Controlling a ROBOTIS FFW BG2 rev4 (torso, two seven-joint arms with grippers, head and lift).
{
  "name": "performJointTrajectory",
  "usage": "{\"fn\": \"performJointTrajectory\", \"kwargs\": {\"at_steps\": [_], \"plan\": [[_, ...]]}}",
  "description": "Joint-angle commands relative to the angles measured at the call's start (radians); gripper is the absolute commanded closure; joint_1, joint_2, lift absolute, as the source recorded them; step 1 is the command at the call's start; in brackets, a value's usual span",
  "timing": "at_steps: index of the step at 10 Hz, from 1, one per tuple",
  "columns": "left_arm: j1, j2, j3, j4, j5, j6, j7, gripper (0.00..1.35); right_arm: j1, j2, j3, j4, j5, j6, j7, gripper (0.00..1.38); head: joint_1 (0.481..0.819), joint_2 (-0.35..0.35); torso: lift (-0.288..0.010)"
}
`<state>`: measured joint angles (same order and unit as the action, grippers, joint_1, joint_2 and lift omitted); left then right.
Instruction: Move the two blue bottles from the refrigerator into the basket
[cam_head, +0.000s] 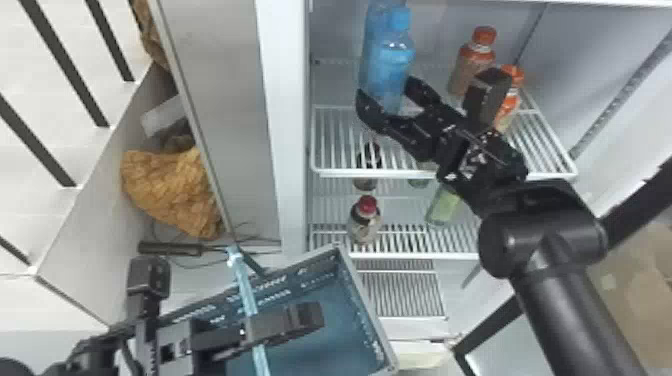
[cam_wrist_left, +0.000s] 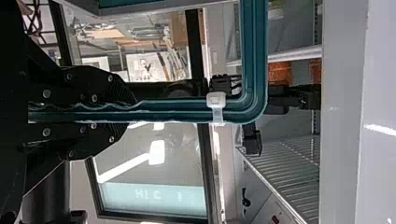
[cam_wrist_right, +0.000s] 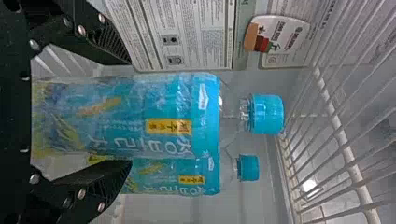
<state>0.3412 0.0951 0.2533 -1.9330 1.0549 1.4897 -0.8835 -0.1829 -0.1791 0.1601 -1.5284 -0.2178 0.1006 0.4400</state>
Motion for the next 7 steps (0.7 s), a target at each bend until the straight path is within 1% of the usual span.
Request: {"fn": "performJointTrajectory", "kwargs": {"at_steps": [1,2,3,4,6,7], "plan": [[0.0,0.0,0.0,0.0,0.0,0.0,0.0,1.2,-0.014,0.001,-0.001,0.013,0.0,0.002,-0.003,0.65,0.695,-0.072,-0.01],[0.0,0.0,0.0,0.0,0.0,0.0,0.0,1.2,-0.016,0.001,-0.001,0.02,-0.006,0.012,-0.001,0.9,0.695,-0.073,-0.01],[0.0,0.0,0.0,0.0,0.002,0.0,0.0,1.2,-0.014,0.001,-0.001,0.023,-0.016,0.012,-0.003,1.19,0.695,-0.074,-0.01],[0.0,0.0,0.0,0.0,0.0,0.0,0.0,1.2,-0.006,0.001,-0.001,0.023,-0.016,-0.007,-0.007,1.27,0.695,-0.075,-0.01],[0.0,0.0,0.0,0.0,0.0,0.0,0.0,1.2,0.016,-0.002,-0.005,0.01,-0.021,-0.029,-0.006,1.28,0.695,-0.076,-0.01],[0.0,0.0,0.0,0.0,0.002,0.0,0.0,1.2,0.048,-0.003,-0.014,-0.022,-0.023,-0.034,-0.003,1.28,0.695,-0.077,-0.01]]}}
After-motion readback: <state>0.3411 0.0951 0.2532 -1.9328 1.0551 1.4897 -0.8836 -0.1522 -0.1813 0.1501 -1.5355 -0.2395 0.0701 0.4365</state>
